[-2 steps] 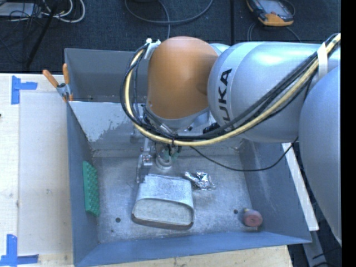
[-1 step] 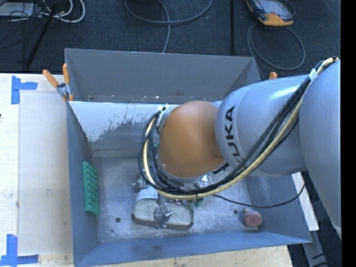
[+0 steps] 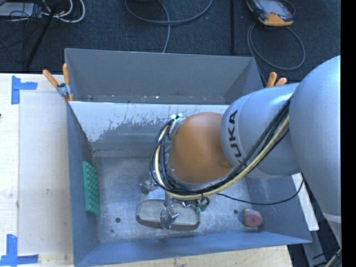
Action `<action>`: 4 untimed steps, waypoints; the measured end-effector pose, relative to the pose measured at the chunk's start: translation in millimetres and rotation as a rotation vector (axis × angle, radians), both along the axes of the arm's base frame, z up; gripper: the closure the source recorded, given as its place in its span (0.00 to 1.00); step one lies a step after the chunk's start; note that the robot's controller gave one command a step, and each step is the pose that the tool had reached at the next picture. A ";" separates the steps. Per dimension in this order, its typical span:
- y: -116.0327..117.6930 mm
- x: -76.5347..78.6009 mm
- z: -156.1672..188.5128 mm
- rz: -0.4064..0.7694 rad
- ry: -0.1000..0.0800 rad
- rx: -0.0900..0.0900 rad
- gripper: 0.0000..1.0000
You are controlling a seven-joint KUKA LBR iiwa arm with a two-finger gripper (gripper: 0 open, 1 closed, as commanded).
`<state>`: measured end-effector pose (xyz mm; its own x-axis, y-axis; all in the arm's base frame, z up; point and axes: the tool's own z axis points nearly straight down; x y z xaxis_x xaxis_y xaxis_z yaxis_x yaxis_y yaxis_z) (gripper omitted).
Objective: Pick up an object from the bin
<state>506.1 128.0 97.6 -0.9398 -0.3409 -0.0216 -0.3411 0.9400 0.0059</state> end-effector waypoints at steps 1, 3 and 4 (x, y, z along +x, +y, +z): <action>-1.8 2.2 0.6 -0.008 -0.005 0.001 1.00; -87.6 39.1 53.5 0.139 0.026 -0.015 1.00; -101.0 50.2 92.9 0.147 0.013 -0.014 1.00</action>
Offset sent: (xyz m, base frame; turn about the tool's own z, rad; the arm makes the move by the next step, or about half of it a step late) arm 0.0000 0.0000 0.0000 0.0000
